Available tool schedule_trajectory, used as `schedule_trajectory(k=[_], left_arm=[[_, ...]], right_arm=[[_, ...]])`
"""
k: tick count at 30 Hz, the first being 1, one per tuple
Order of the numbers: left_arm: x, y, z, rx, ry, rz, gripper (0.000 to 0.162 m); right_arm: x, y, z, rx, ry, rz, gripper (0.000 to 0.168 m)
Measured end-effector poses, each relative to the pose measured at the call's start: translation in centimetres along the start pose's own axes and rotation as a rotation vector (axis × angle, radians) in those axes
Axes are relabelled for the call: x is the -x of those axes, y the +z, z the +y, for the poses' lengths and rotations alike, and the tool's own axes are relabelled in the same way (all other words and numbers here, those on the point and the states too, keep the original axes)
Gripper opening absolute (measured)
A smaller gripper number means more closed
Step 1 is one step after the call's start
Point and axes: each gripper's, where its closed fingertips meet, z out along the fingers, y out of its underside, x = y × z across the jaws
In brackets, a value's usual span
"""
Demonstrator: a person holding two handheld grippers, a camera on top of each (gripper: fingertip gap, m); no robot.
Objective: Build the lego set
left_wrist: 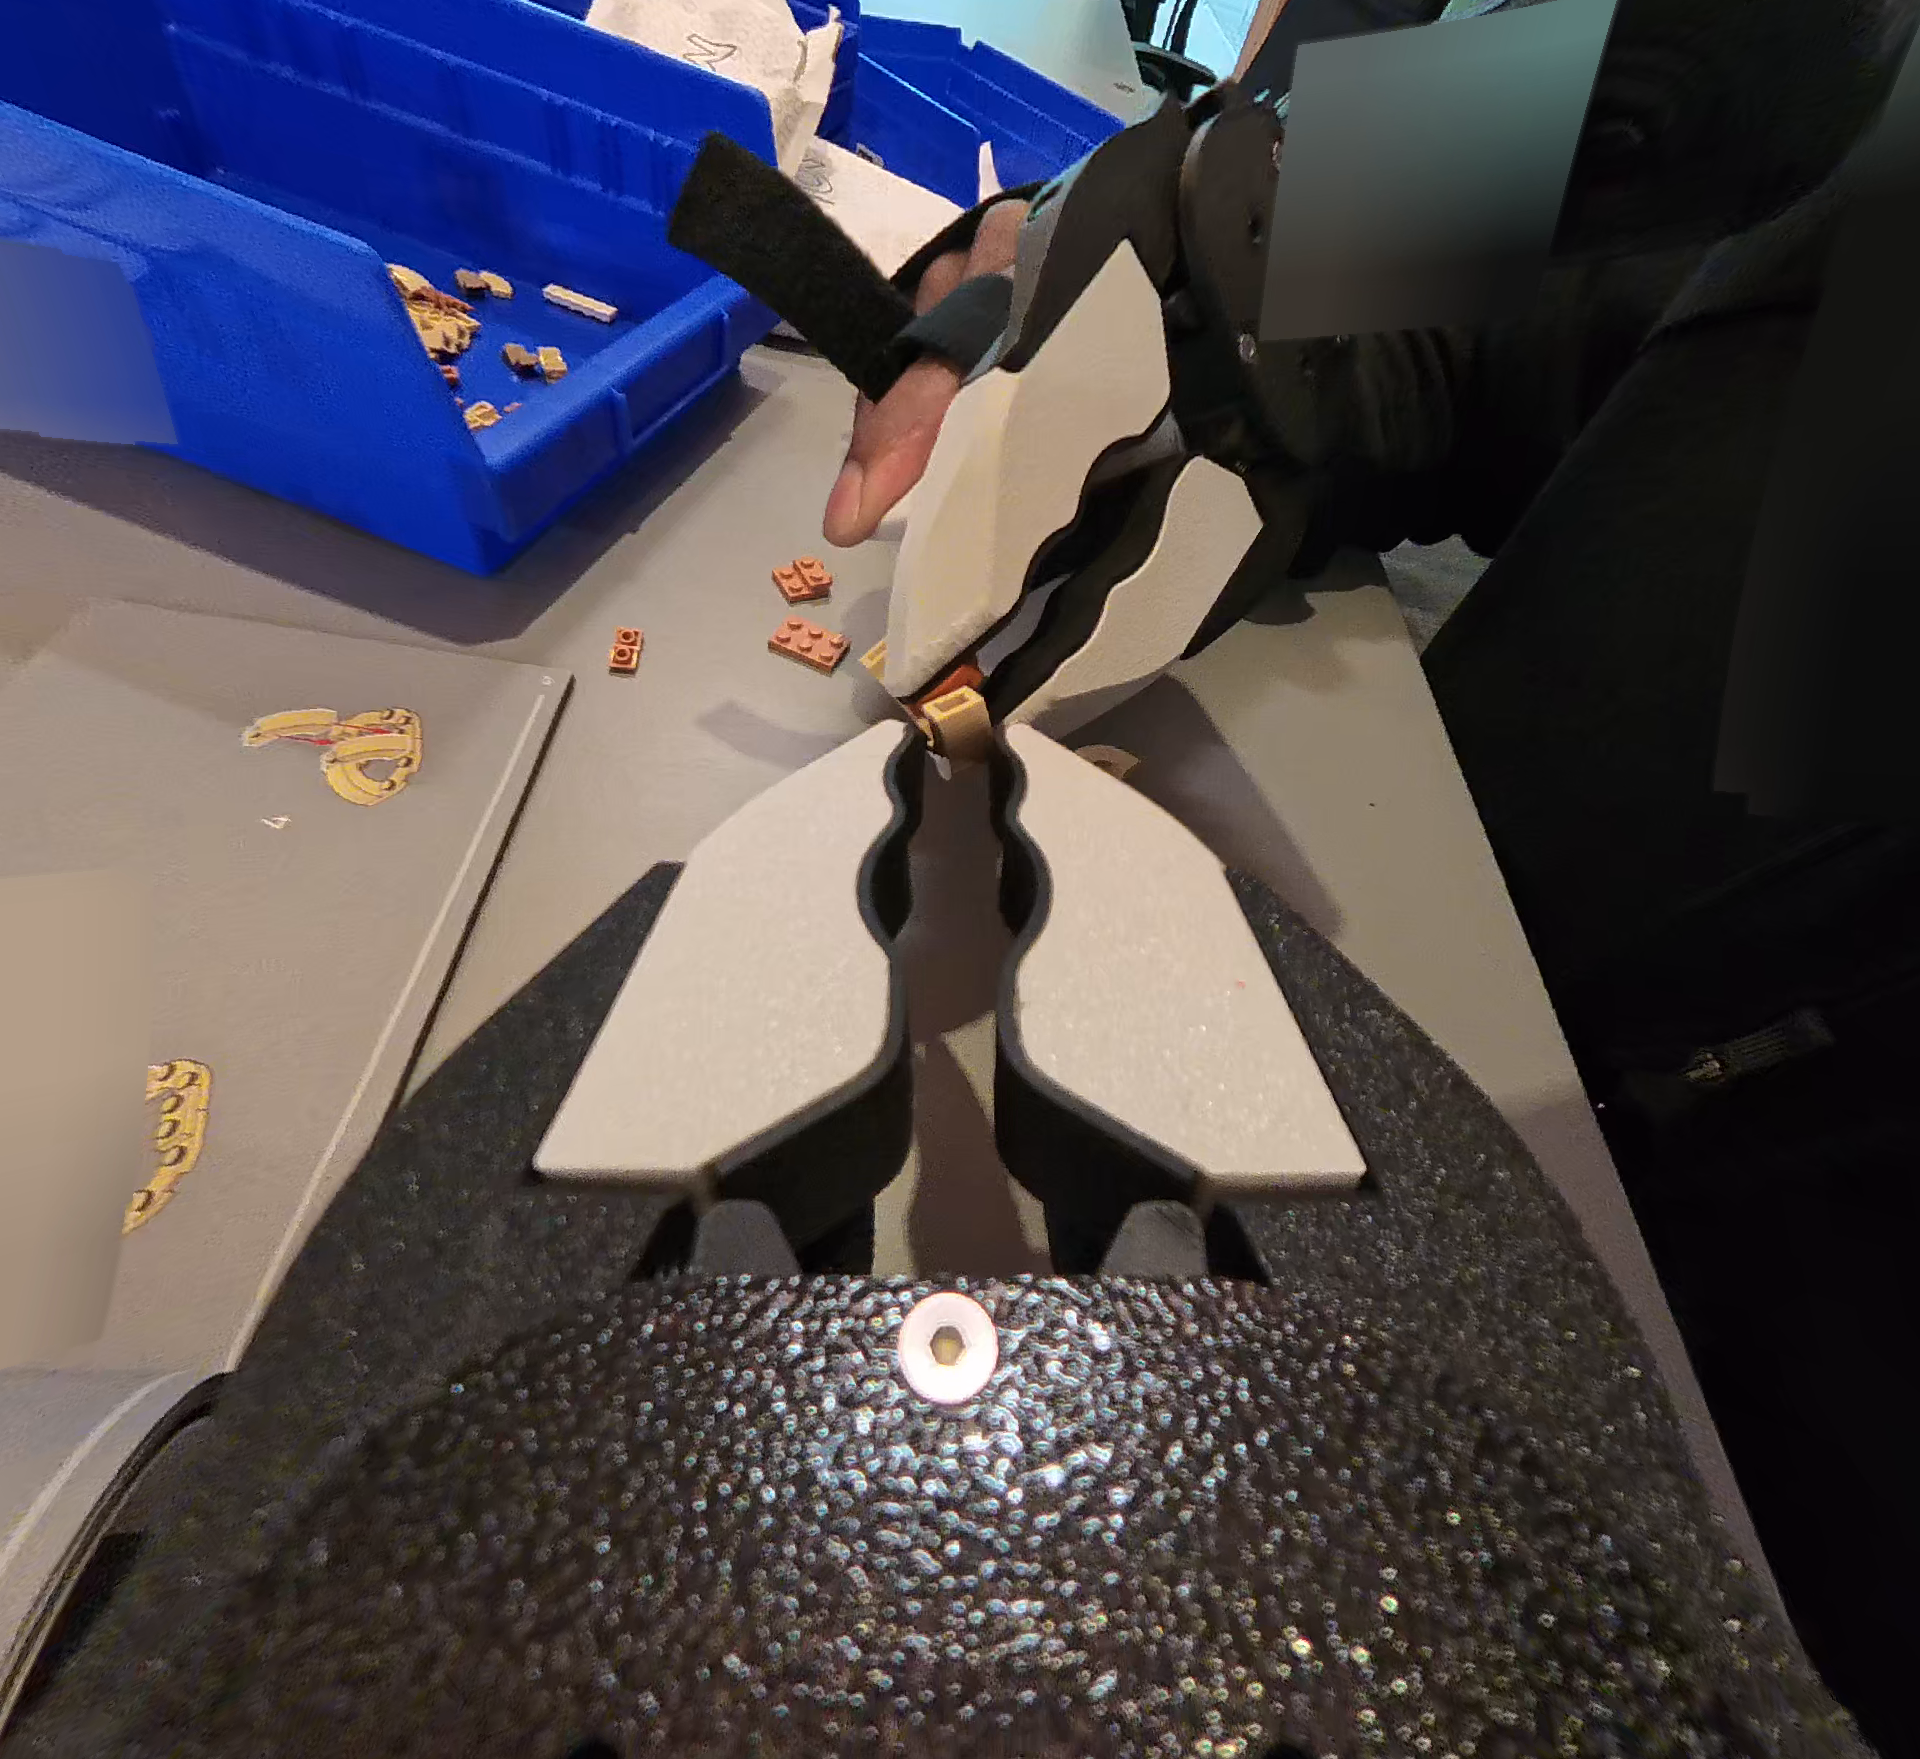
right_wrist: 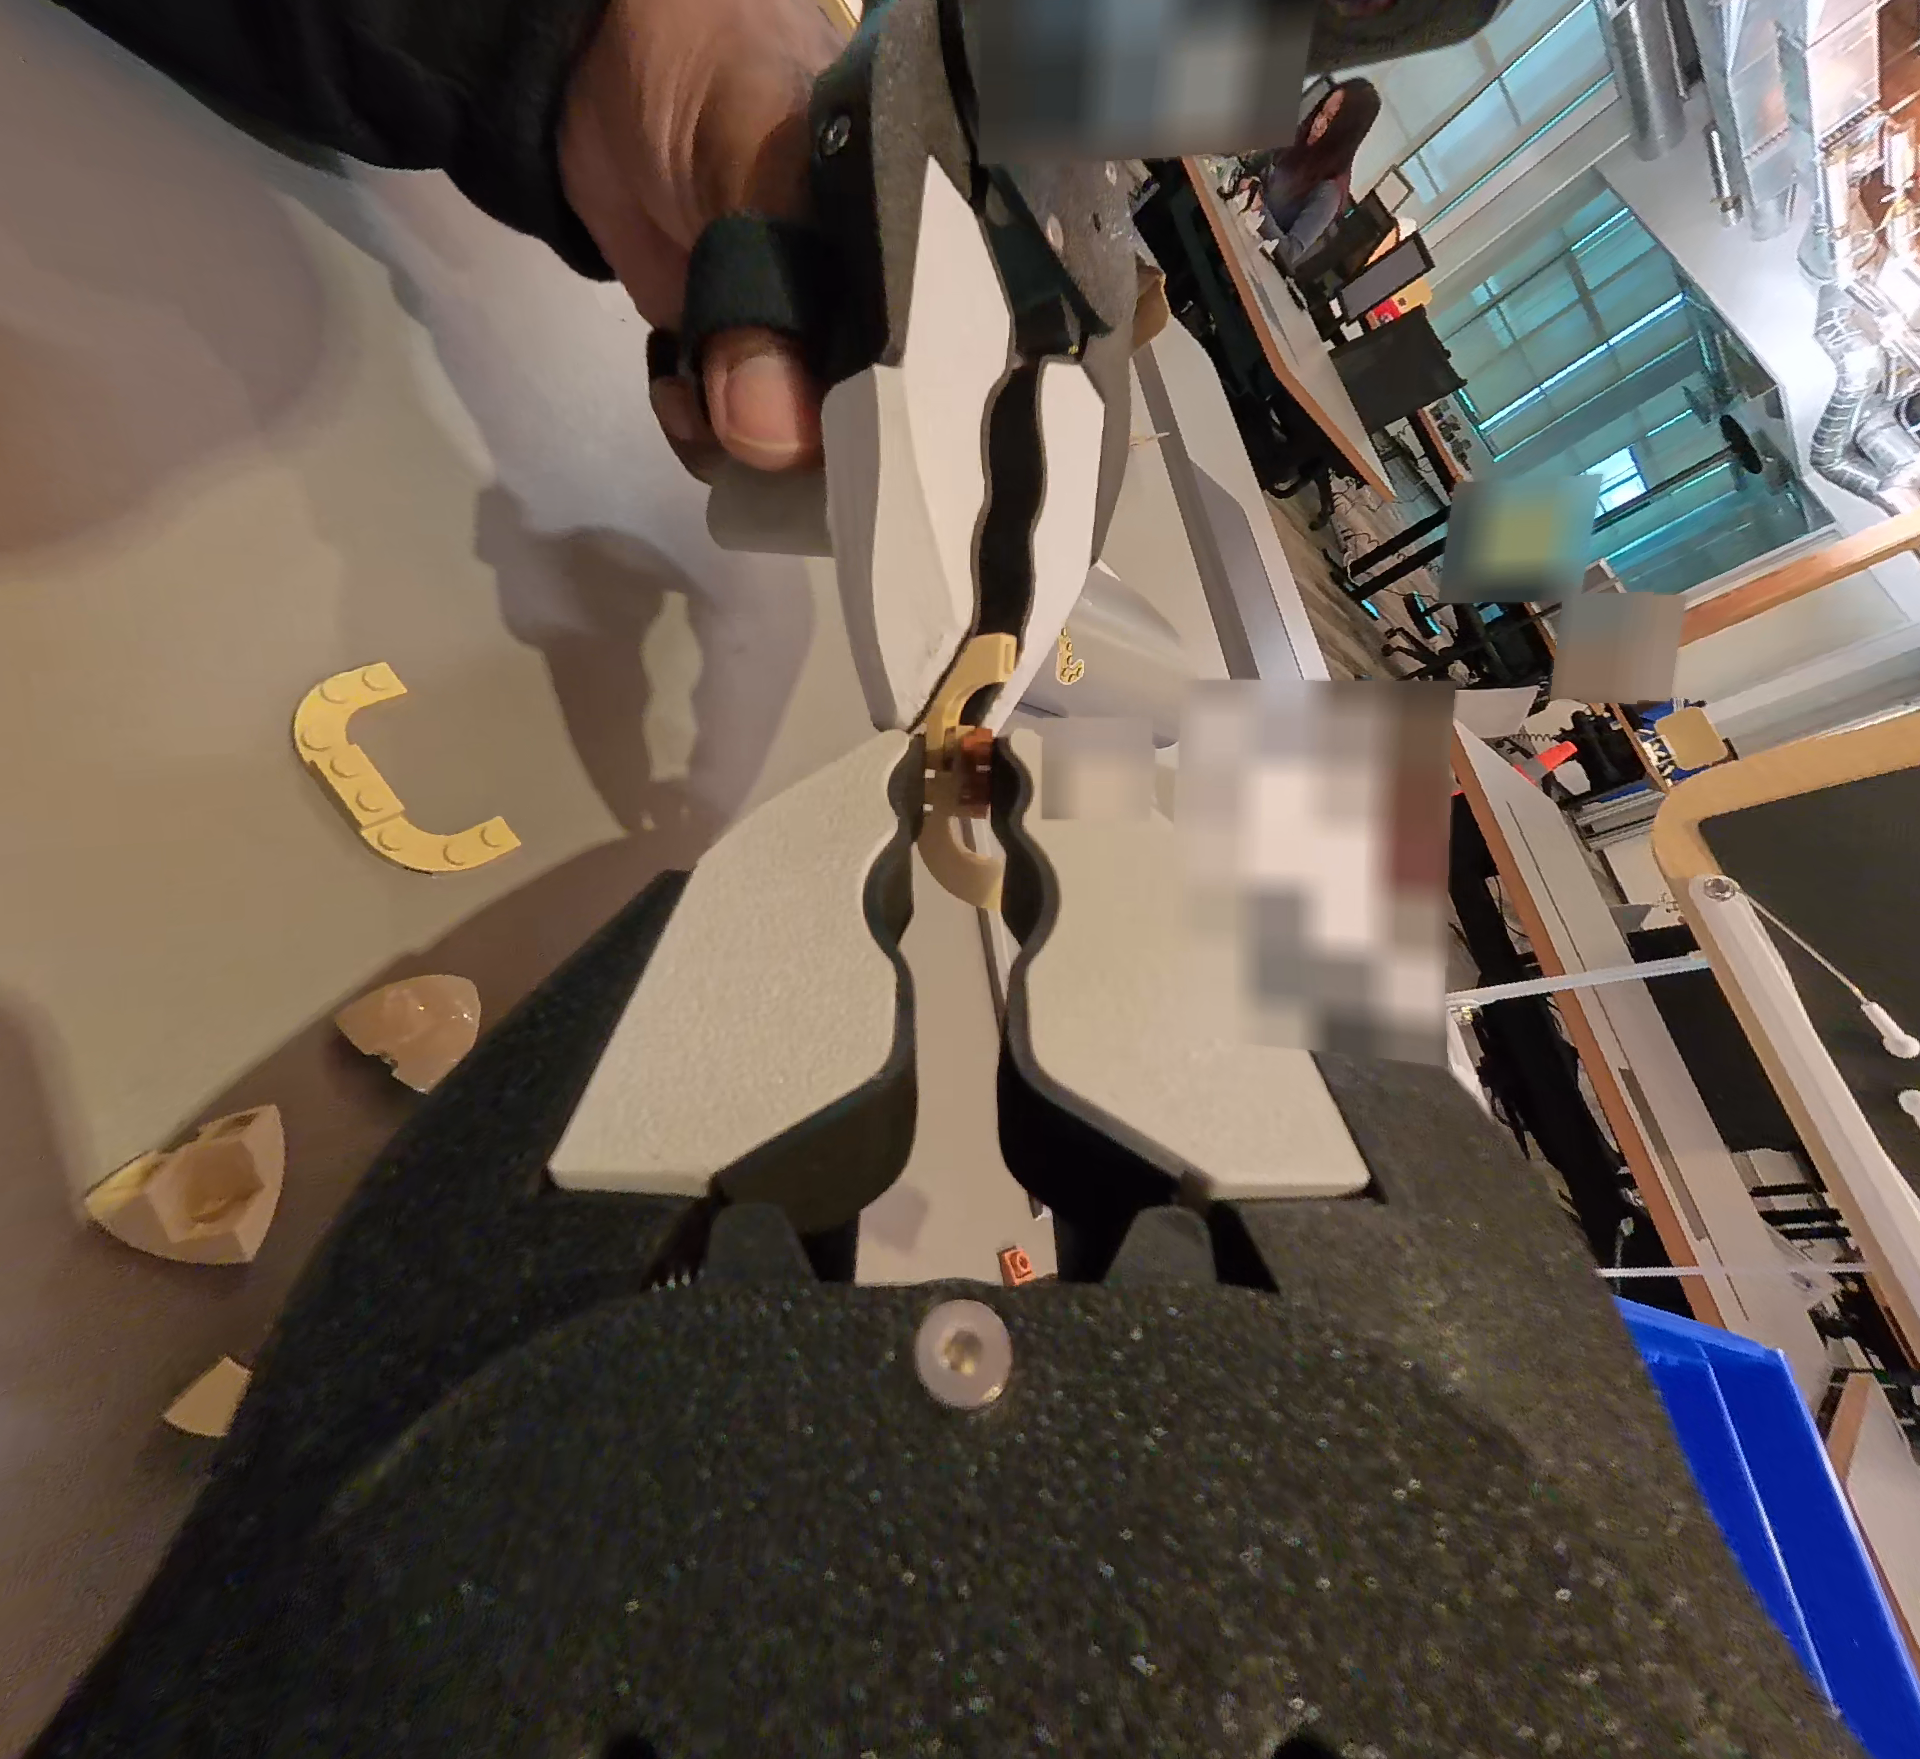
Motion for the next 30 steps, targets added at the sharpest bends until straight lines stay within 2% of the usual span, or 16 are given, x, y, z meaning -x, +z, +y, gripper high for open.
schedule_trajectory(k=[17, 30], left_arm=[[0.1, -0.7, 0.6, 0.072, -0.085, 0.003, 0.009], [0.9, -0.2, 0.4, -0.037, -0.317, 0.034, 0.008]], right_arm=[[0.6, 0.3, 0.8, 0.071, -0.012, -0.044, 0.011], [0.1, 0.4, 1.5, 0.120, -0.066, 0.006, 0.012]])
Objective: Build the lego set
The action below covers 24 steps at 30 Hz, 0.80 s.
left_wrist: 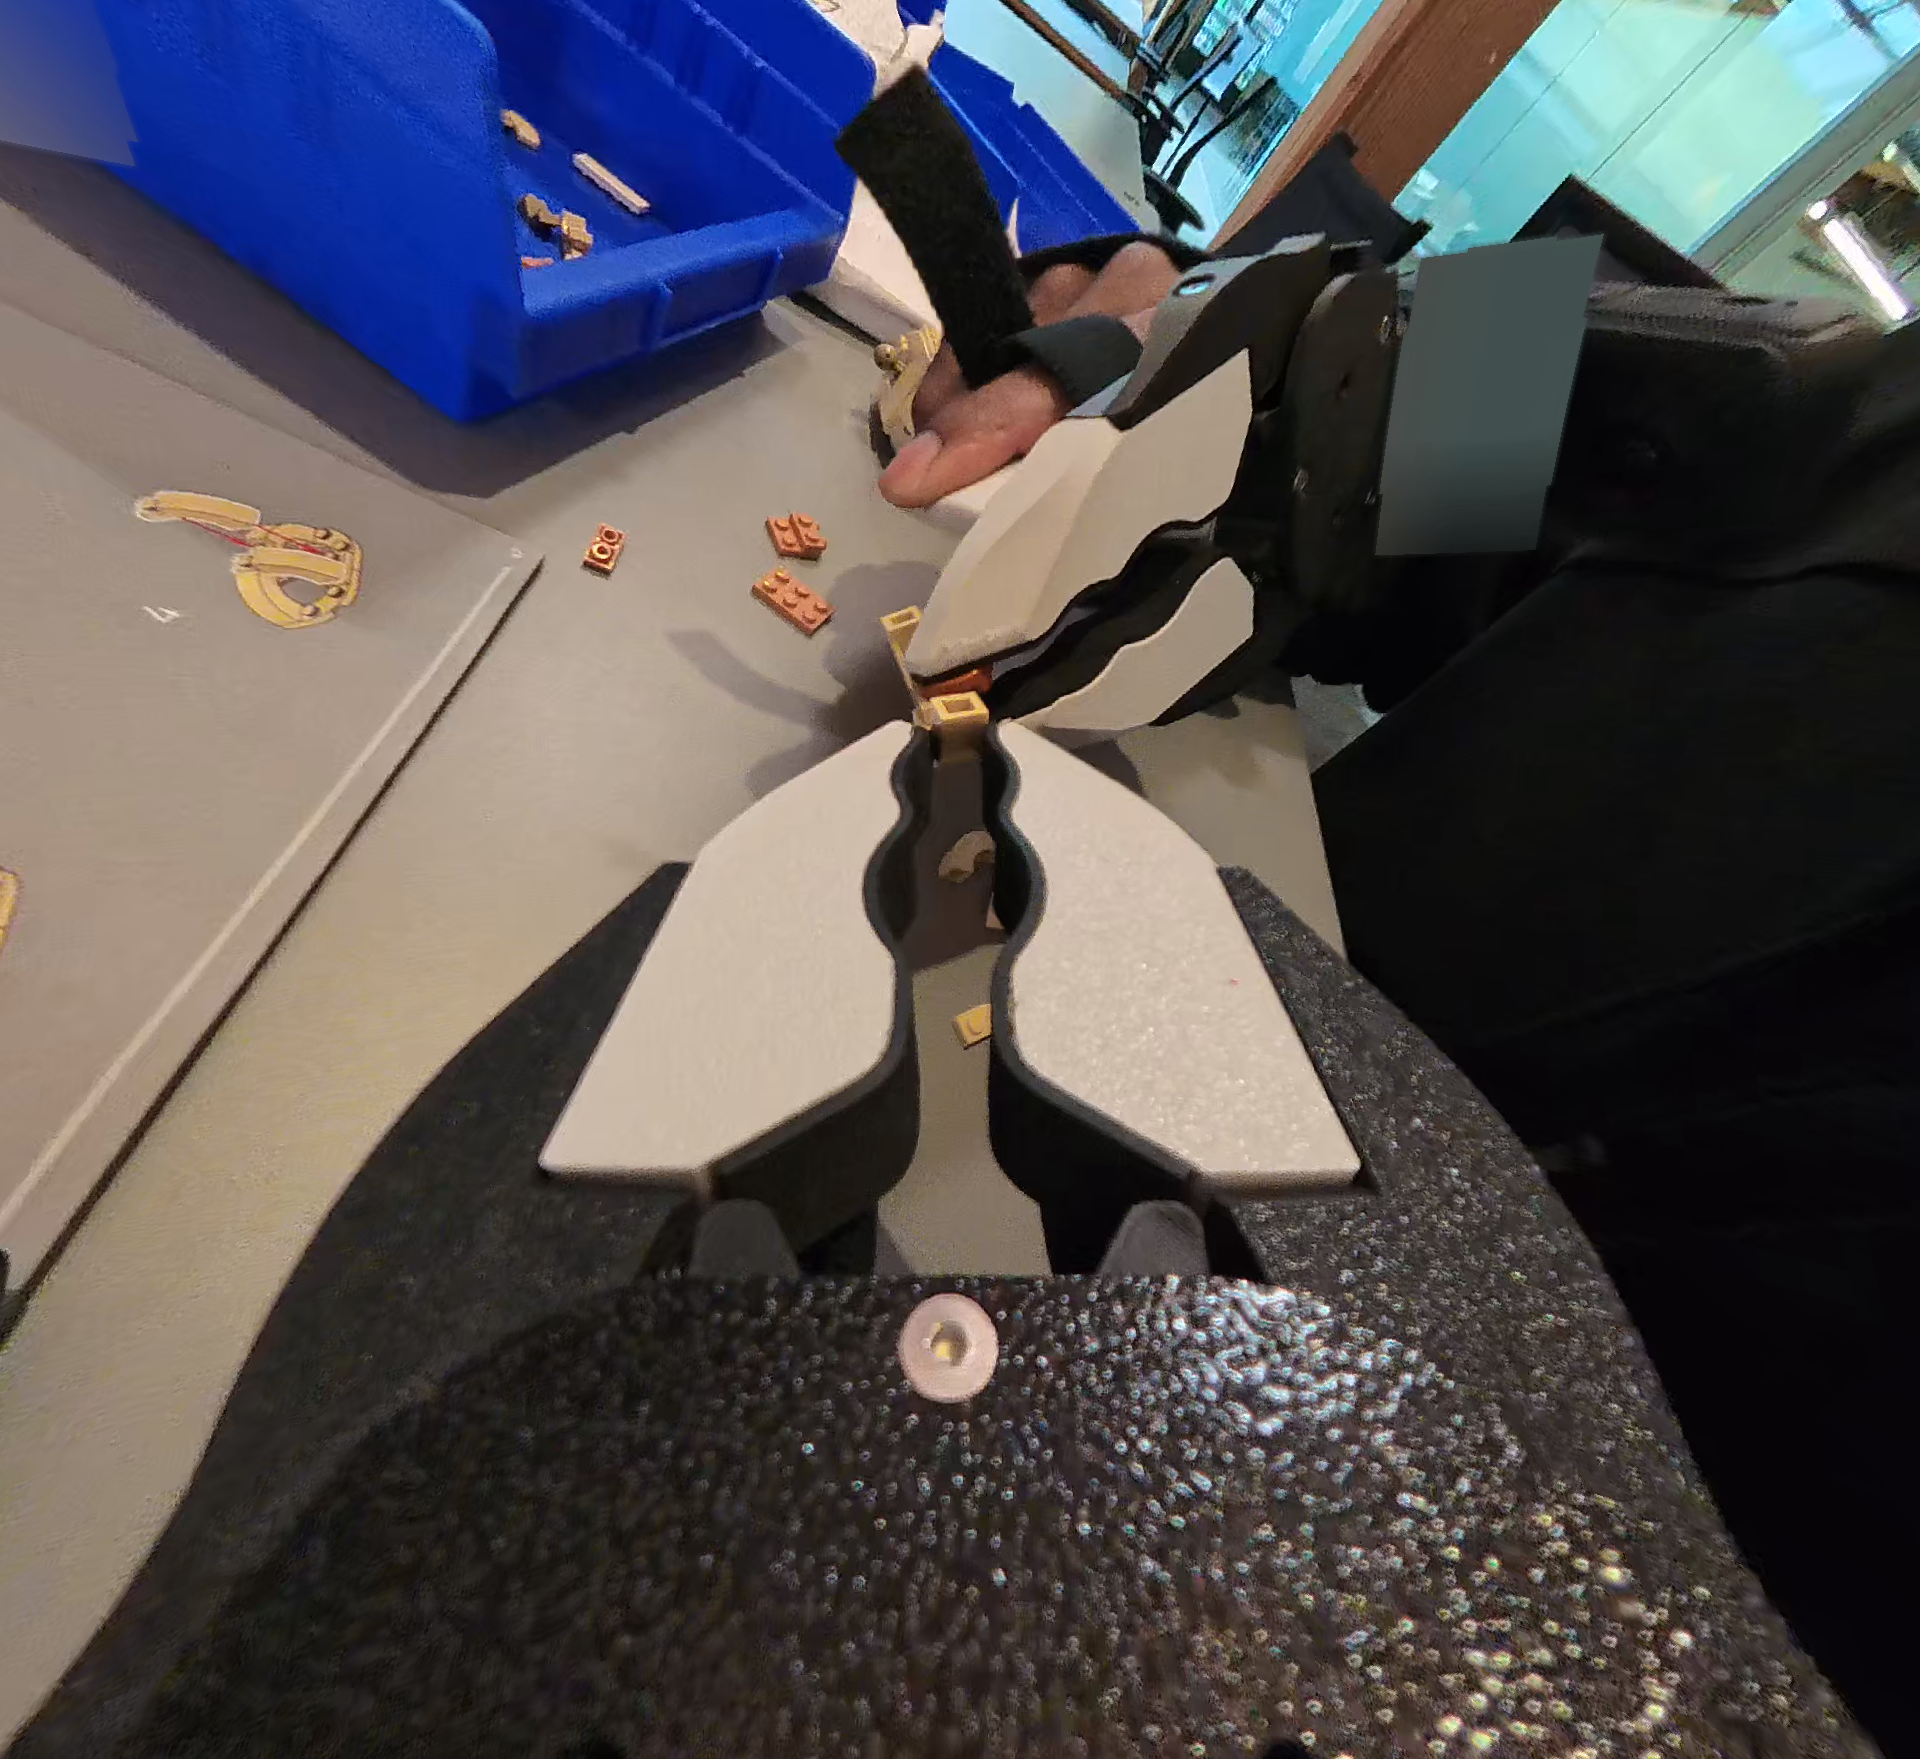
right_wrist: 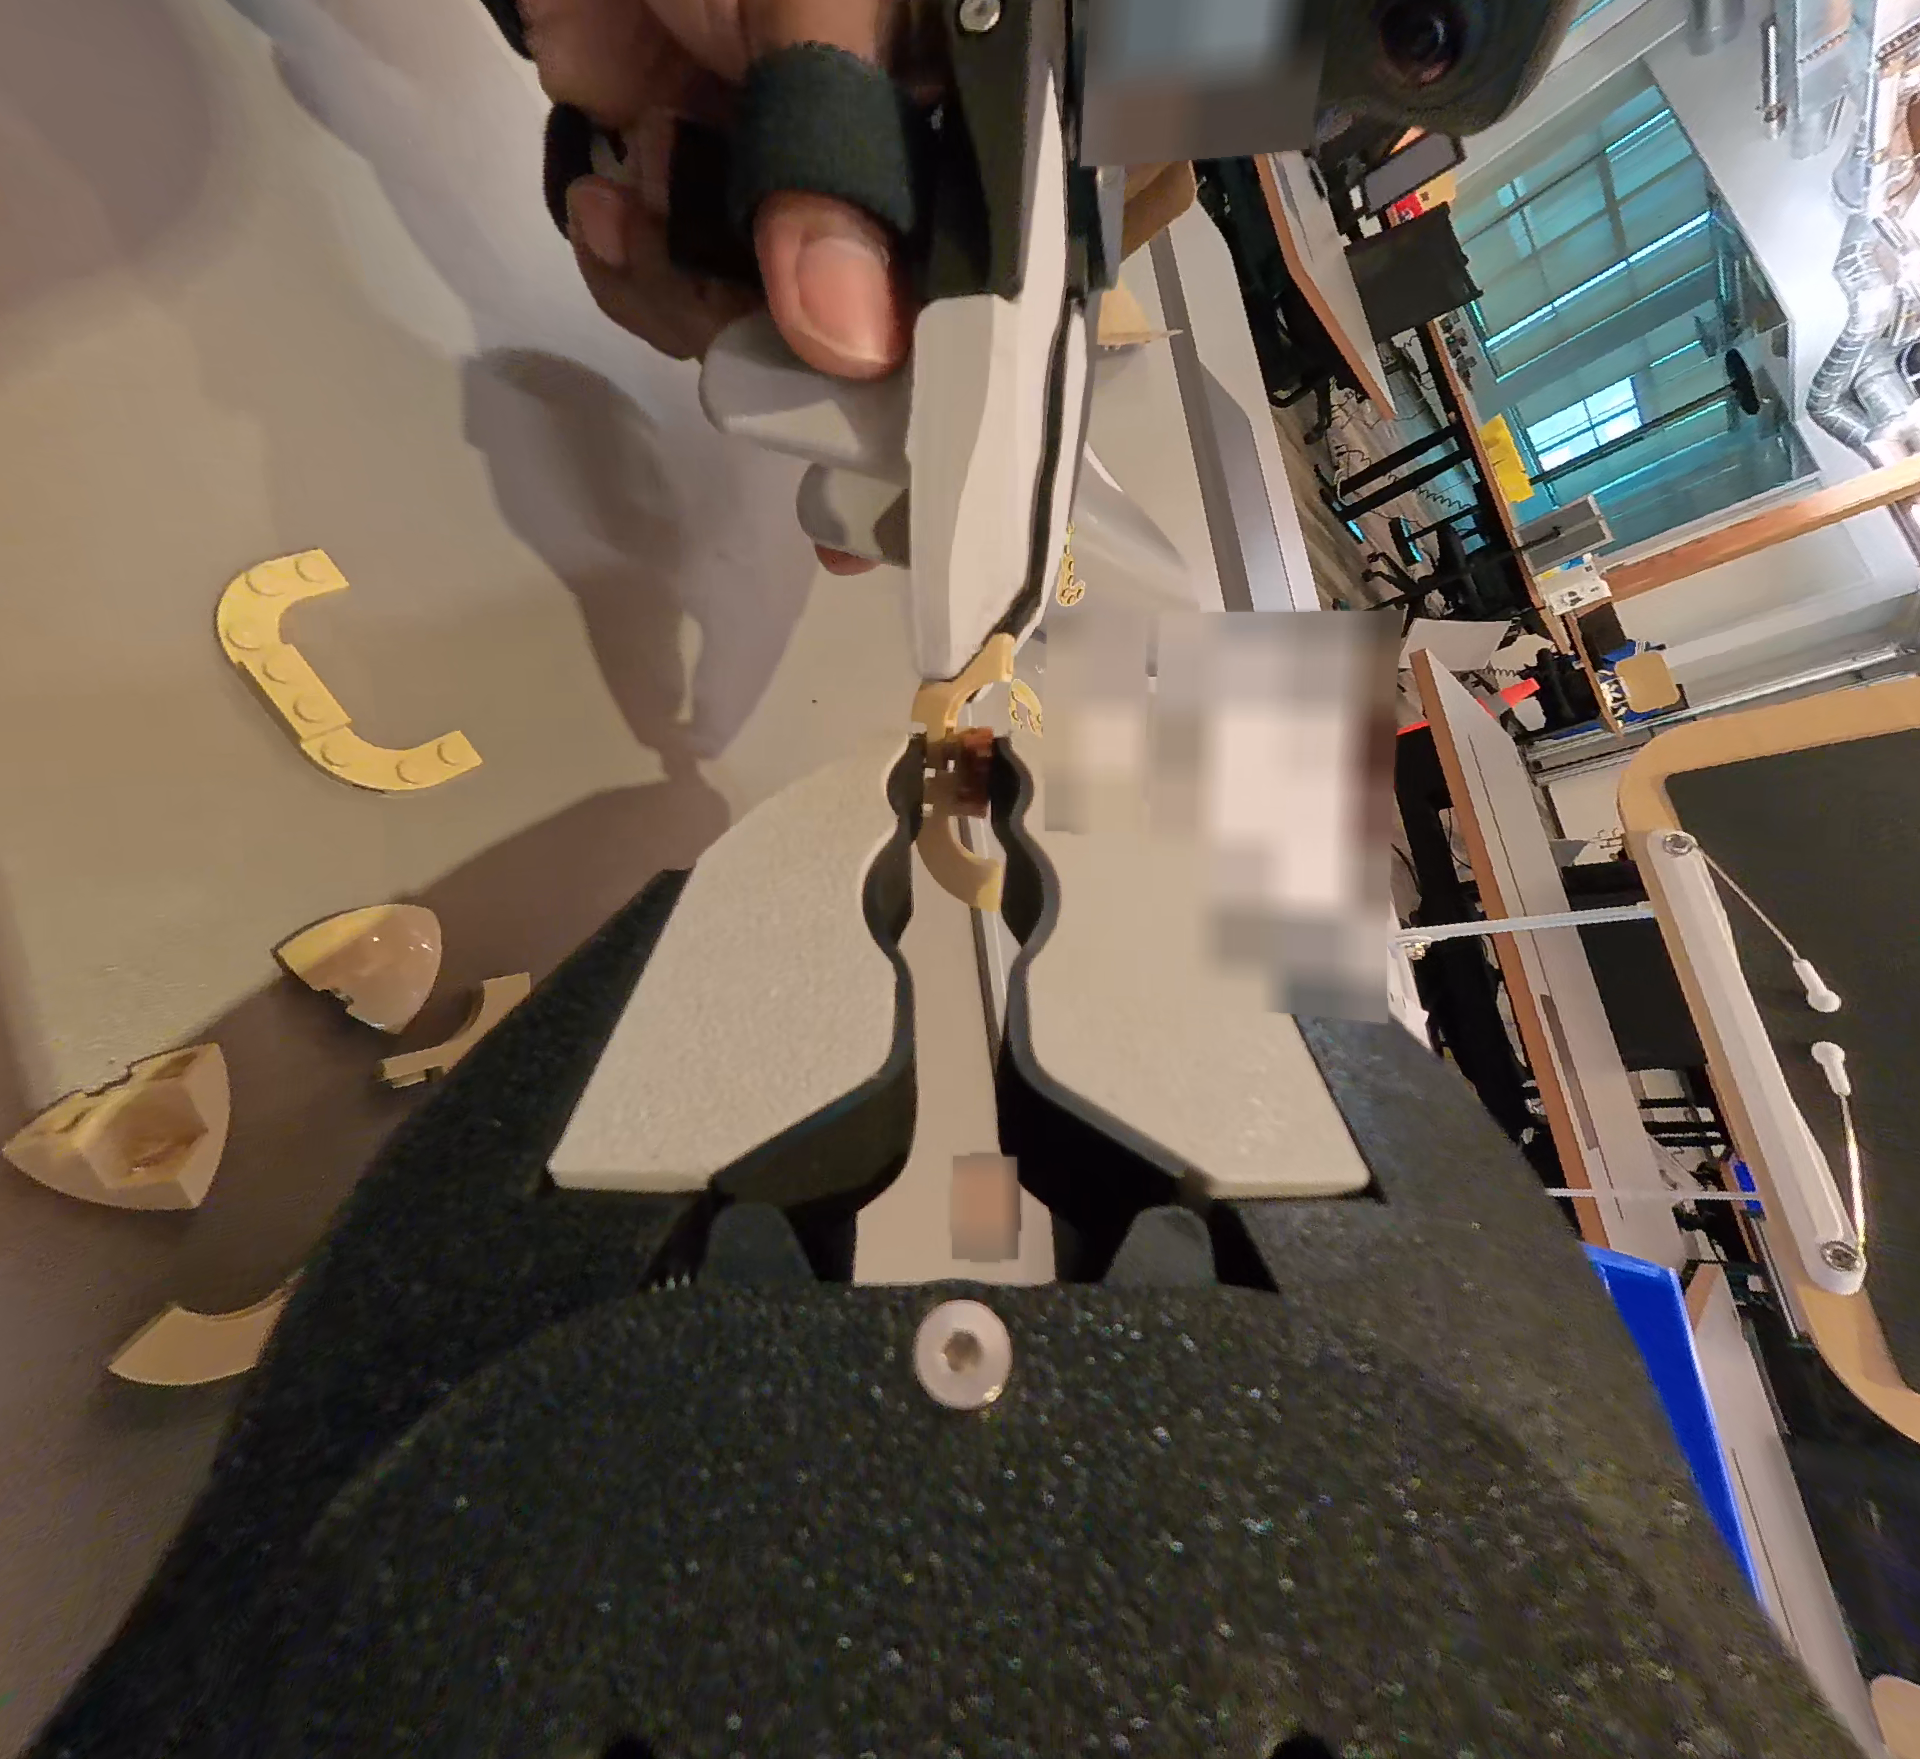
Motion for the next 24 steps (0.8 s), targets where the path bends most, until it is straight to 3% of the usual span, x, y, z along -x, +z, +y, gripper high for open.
schedule_trajectory(k=[24], left_arm=[[0.9, 0.5, 0.5, -0.038, -0.145, 0.024, 0.008]], right_arm=[[0.5, 0.5, 1.1, 0.052, 0.100, -0.069, 0.012]])
